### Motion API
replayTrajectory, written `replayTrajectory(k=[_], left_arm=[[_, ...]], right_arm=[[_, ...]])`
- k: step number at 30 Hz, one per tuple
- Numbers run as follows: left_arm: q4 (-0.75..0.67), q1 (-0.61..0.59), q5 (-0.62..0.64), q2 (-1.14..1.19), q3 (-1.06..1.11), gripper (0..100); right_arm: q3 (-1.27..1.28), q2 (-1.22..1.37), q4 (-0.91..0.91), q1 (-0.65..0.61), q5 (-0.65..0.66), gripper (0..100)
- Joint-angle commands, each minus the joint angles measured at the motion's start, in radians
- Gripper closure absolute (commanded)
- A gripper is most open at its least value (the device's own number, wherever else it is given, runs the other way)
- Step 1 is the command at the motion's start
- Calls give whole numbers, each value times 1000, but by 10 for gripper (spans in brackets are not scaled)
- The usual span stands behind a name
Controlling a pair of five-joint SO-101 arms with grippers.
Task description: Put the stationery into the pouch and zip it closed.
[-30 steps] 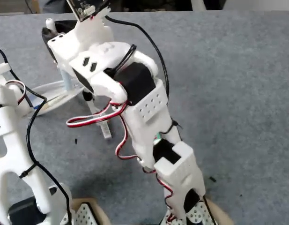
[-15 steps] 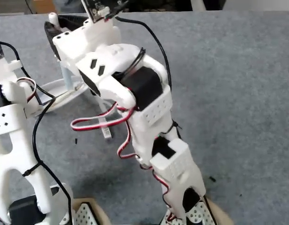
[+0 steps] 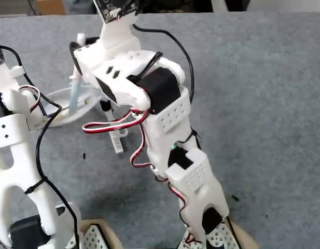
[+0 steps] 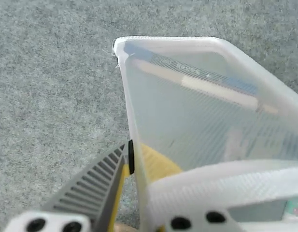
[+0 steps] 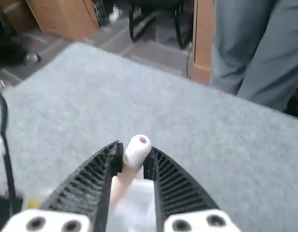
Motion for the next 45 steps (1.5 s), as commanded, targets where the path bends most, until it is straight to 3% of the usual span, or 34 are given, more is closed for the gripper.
replayTrajectory(k=[1, 8, 14, 20, 28, 34, 39, 45], left_arm=[[-12, -21, 12, 15, -54, 971], [-5, -54, 12, 121, -62, 971], [-3, -65, 12, 126, -77, 971], [-3, -70, 12, 126, -71, 971], [-3, -70, 31, 132, -70, 971], [-3, -102, 34, 126, -76, 971], [-5, -170, 48, 126, -73, 971], [-5, -179, 54, 126, -74, 971]], right_arm=[[1, -36, 51, -9, 64, 986], [4, -88, 52, -72, 296, 986], [58, -91, 52, -74, 301, 970], [243, -105, 52, -80, 305, 812], [298, -189, 51, -77, 307, 804], [318, -219, 52, 87, 302, 804], [556, -225, 52, 241, 301, 804], [905, -217, 46, 262, 310, 802]])
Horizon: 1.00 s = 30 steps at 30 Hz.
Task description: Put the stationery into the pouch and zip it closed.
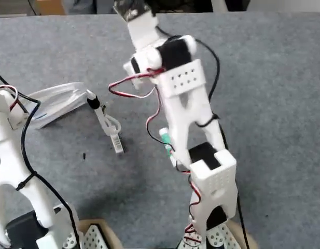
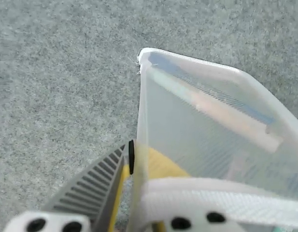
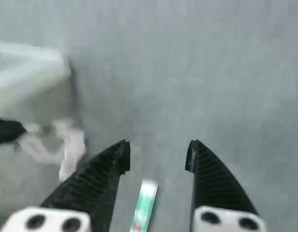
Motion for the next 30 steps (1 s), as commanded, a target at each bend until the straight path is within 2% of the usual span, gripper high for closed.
replayTrajectory(k=[1, 11, 14, 24, 30], left_arm=[[-3, -30, 14, 5, -27, 971], [-8, -33, 37, 3, -27, 971], [-9, -70, 61, 3, -28, 971], [-2, -120, 77, 3, -59, 971], [-2, -120, 77, 3, -56, 971]], right_arm=[[186, -38, -15, -2, 9, 802], [581, -36, -287, -120, 8, 802], [654, -36, -388, -166, -3, 804], [700, -28, -574, -284, -127, 804], [691, 82, -643, -299, -143, 804]])
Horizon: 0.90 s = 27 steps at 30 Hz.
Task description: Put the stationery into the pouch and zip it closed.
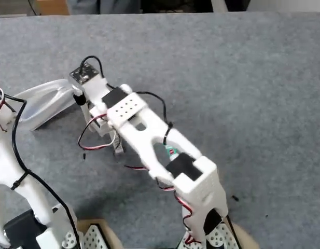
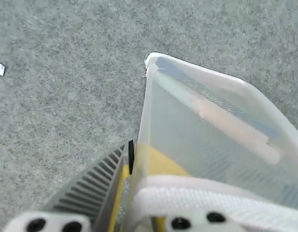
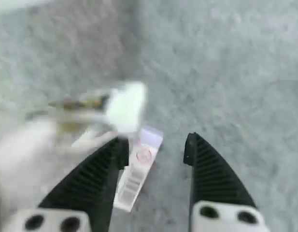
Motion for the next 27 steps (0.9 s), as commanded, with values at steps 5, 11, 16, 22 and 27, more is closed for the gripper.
replayTrajectory(k=[5, 11, 16, 22, 27], left_arm=[[-2, -30, 8, 2, -27, 971], [-2, -30, 8, 2, -27, 971], [-2, -30, 8, 2, -27, 971], [9, -22, 0, 2, -27, 971], [29, -21, -55, 2, -24, 971]], right_arm=[[-10, 87, -28, -9, -11, 804], [-53, 94, 0, -8, -11, 836], [-56, 94, -5, -6, -3, 947], [-65, 85, 3, 18, -2, 986], [-153, 58, 81, 91, 0, 986]])
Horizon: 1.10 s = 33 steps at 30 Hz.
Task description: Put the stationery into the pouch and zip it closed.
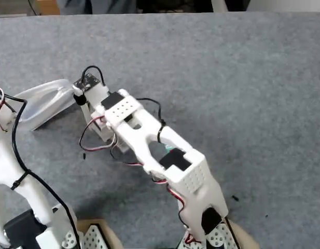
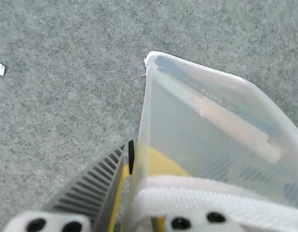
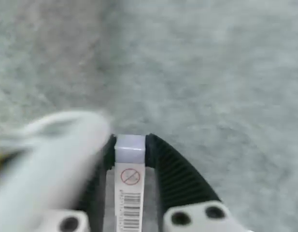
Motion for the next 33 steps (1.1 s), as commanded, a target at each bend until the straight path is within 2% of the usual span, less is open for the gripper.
replayTrajectory(k=[1, 9, 14, 16, 21, 26, 33], left_arm=[[20, -24, -41, 0, -19, 971], [44, 18, -77, -8, -24, 971], [46, 19, -109, -130, -19, 971], [46, 59, -118, -201, -21, 971], [46, 183, -118, -334, -18, 971], [48, 216, -112, -301, -16, 971], [48, 260, -118, -290, 134, 971]], right_arm=[[-120, -53, 71, 69, 0, 986], [-363, -163, 258, 169, 0, 986], [-493, -229, 361, 183, 0, 986], [-530, -248, 391, 183, 0, 986], [-601, -298, 431, 181, 0, 986], [-621, -352, 437, 181, 98, 986], [-621, -444, 436, 176, 104, 986]])
